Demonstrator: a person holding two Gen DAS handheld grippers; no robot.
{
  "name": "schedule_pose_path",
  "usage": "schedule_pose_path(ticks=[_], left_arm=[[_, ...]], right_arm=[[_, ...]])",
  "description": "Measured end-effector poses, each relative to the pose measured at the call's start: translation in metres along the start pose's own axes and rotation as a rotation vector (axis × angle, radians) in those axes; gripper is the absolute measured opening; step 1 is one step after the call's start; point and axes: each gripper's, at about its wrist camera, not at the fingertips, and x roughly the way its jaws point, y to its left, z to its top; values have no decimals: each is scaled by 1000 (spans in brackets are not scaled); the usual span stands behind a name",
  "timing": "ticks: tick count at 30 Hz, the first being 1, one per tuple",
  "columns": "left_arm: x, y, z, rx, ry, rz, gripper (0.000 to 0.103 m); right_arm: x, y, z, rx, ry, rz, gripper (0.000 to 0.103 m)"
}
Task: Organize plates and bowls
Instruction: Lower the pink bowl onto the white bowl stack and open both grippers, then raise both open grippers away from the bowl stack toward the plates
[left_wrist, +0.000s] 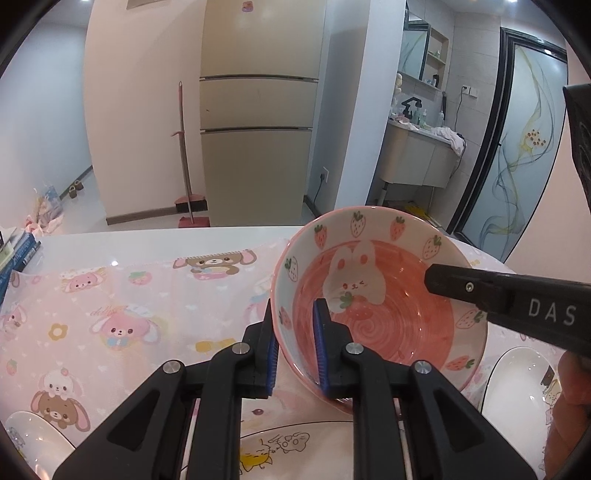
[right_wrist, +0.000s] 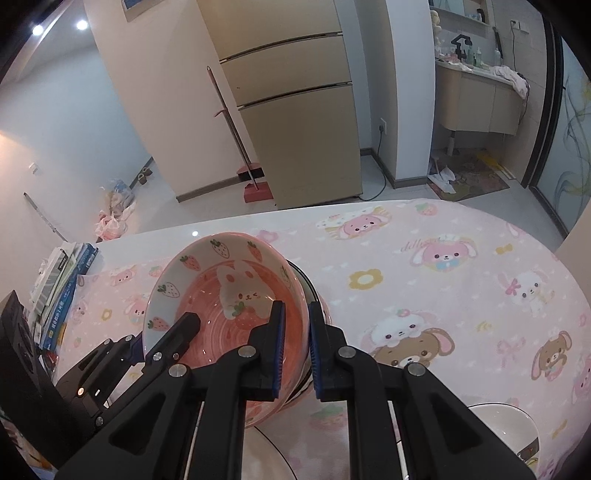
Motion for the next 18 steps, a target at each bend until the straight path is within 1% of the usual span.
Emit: schedule_pose_path(ticks=[2, 4, 8, 11, 12, 13, 15, 18], left_arm=[[0, -1, 1, 6, 2, 0, 16], [-1, -3, 2, 21, 0, -7, 20], [-6, -12, 0, 65, -12, 32, 22], [-5, -13, 1, 78, -18, 40, 24], [-5, -12, 2, 73, -15, 40, 26], [-5, -10, 2, 69, -15, 41, 30], [-9, -8, 2, 66, -36, 53, 55], [-20, -9, 5, 84, -79, 86, 63]], right_arm=[[-3, 1, 1, -10, -14, -22, 14], [-6, 2, 2, -30, -32, -49, 14], [-4, -3, 5, -36, -14, -44, 14], [-1, -6, 7, -23, 0, -42, 14], [-1, -6, 6, -25, 2, -42, 14], [-1, -7, 7, -22, 3, -42, 14], [-4, -7, 7, -11, 0, -33, 14], [-12, -10, 10, -3, -12, -23, 14]])
